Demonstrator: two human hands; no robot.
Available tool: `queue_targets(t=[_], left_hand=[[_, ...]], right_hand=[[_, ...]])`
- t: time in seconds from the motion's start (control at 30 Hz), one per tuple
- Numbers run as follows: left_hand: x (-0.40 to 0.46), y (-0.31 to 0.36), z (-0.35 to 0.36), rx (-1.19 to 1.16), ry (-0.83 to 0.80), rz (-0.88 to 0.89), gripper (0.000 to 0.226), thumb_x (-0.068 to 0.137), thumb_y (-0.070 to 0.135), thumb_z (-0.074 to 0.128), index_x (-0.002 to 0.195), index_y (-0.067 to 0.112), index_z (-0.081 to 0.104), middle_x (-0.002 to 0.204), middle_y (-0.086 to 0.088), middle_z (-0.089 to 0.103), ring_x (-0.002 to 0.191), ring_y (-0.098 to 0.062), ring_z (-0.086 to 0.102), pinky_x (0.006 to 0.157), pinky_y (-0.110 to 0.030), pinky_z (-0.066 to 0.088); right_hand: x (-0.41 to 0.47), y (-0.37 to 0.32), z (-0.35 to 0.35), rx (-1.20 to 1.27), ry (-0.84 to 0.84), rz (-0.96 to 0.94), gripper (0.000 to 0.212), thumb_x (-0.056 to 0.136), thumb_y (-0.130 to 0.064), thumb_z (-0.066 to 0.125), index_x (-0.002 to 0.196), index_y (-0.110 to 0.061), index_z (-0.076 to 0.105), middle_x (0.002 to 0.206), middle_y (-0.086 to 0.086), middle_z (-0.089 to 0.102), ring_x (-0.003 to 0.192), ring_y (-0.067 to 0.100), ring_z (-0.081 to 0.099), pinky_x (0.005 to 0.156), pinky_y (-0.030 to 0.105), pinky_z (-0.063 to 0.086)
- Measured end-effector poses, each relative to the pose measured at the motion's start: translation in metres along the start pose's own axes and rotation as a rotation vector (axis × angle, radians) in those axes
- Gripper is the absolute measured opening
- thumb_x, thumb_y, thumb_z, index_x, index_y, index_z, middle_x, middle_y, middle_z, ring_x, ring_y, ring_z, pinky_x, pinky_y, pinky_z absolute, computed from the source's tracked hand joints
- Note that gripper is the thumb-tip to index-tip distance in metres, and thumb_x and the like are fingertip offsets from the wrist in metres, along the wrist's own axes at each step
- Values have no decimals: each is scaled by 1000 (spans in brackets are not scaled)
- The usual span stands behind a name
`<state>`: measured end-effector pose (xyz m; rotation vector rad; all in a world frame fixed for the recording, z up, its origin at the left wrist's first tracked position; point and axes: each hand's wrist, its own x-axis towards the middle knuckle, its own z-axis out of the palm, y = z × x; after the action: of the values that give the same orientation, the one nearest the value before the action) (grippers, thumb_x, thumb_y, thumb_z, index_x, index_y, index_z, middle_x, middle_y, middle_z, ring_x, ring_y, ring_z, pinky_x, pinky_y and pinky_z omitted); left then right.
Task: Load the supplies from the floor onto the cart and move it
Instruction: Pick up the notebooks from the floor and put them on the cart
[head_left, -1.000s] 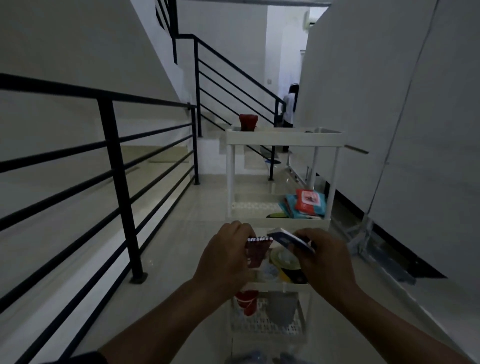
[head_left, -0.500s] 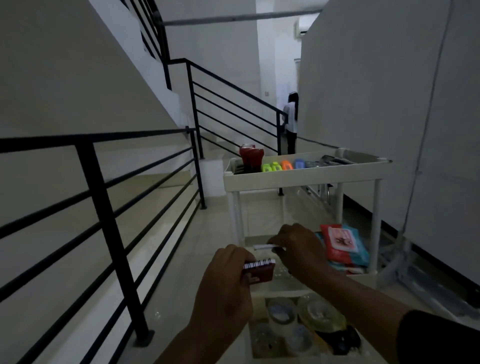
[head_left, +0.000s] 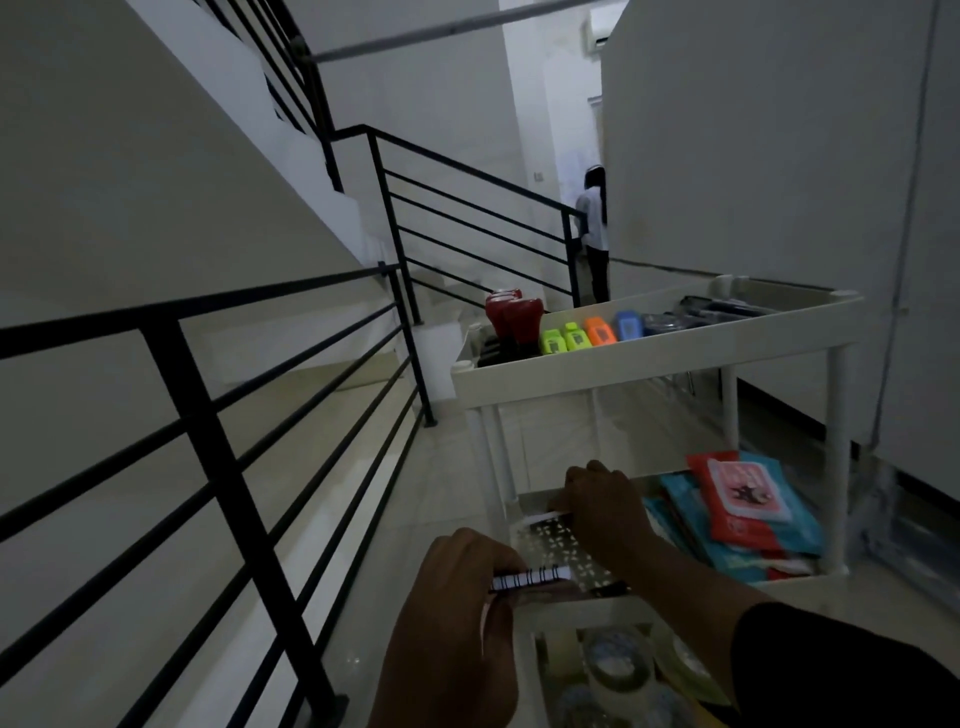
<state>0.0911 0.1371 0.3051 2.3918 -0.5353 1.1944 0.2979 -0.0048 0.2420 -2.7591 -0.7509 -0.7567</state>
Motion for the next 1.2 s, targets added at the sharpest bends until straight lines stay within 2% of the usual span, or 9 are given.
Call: queue_targets(t=[0.23,0.33,0.4,0.5,0.57,0.7,0.8,1.0,1.2], left_hand=[[2,-7,4,-8,0,-20,23,62,-4,67,74,15,64,73,5,58,72,0,48,65,-11,40],[4,-7,3,-30,-11,-42,23,67,-2,67,78,17,61,76,8,56,73,0,48,66,-11,40],[6,-4,2,-54,-21,-45,22,72,0,66,82,19,60,80,11,55,76,0,49,68,-12,41],[12,3,5,-99,-36,-67,20,79,3,65,87,20,59,84,11,54,80,-2,50,70,-13,40],[14,6,9,-125,-34,-94,19,81,3,65,90,19,59,86,9,55,83,-5,51,72,-11,40],[20,14,21,-214,-29,-150,22,83,5,66,91,22,56,87,7,55,84,-9,54,70,-14,42],[26,17,33,-248,-2,-189,28,80,-2,66,89,22,55,87,7,55,84,-9,54,68,-18,44],[35,19,51,-274,-7,-202,23,82,0,63,98,15,59,94,1,58,90,-15,54,75,-32,50],[29,13,43,-139,-27,-124,41,85,9,57,125,18,52,118,2,54,108,-6,50,91,-10,40]], right_hand=[[12,6,-1,94,-308,8,34,88,-35,62,117,-18,62,118,7,56,110,24,53,87,32,43],[12,12,-9,257,-499,57,55,77,-49,71,116,-12,61,114,7,59,106,23,59,88,31,47],[8,13,-16,282,-528,32,46,81,-47,69,109,-10,67,107,9,66,98,23,64,82,30,50],[3,16,-39,347,-363,6,25,92,-23,60,114,-14,68,114,6,66,103,19,62,83,23,47],[-6,18,-68,589,-231,66,37,87,-5,61,117,-25,67,114,-3,68,102,8,63,89,25,53],[-44,15,-145,967,-408,-85,48,79,-13,58,117,-42,64,109,-15,71,102,3,65,75,17,55],[-68,8,-167,781,-269,-212,34,84,-35,66,117,-41,64,107,-21,70,97,-1,66,78,15,54],[-76,17,-150,521,100,-120,31,80,-13,75,93,-41,70,88,-21,72,83,-9,66,73,8,52],[-57,22,-123,287,151,-132,17,86,-15,70,100,-24,75,87,-2,73,75,9,65,66,22,50]])
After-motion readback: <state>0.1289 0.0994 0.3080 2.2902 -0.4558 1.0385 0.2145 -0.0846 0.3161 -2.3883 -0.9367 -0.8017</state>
